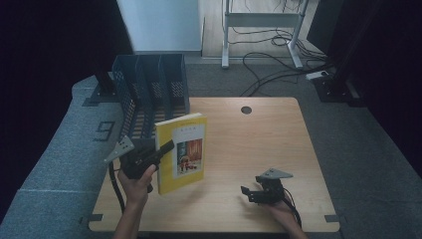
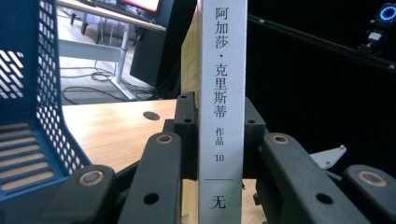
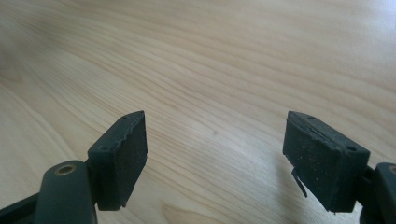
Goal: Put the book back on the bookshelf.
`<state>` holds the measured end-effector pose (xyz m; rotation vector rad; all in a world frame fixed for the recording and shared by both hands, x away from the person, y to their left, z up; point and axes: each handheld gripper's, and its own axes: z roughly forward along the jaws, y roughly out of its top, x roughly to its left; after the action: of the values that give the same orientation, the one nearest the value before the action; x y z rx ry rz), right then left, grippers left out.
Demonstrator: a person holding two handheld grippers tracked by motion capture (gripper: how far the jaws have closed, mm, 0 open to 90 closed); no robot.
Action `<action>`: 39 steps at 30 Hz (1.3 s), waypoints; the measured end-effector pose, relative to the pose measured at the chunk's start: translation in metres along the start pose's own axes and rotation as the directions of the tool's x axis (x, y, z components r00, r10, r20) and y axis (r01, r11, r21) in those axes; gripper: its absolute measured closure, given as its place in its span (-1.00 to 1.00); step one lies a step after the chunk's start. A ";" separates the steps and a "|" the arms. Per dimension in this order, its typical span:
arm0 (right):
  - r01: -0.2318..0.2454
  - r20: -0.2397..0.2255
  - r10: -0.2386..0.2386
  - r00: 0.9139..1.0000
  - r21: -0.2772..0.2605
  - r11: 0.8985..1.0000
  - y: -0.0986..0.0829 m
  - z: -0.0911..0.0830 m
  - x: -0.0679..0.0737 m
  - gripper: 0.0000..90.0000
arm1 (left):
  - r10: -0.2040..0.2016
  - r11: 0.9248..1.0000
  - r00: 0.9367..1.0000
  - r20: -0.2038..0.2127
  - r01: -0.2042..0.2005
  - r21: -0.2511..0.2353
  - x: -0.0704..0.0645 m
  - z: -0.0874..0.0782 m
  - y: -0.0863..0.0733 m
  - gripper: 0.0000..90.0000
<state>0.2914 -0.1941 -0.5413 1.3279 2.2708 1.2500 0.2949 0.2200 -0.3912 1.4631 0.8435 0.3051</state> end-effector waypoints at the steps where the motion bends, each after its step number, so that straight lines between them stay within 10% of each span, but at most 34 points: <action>1: -0.002 0.004 0.002 1.000 0.010 1.000 -0.001 0.001 -0.001 -0.52 | -0.001 1.000 1.000 -0.001 0.001 -0.002 0.001 -0.001 0.001 0.68; 39: -0.001 0.028 0.000 1.000 0.033 0.999 -0.007 0.006 -0.002 -0.50 | -0.020 0.992 0.990 -0.142 0.002 -0.125 0.035 -0.021 0.044 0.68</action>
<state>0.2921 -0.1935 -0.5506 1.3481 2.2818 1.1922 0.3183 0.2644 -0.3578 1.3312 0.9301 0.4509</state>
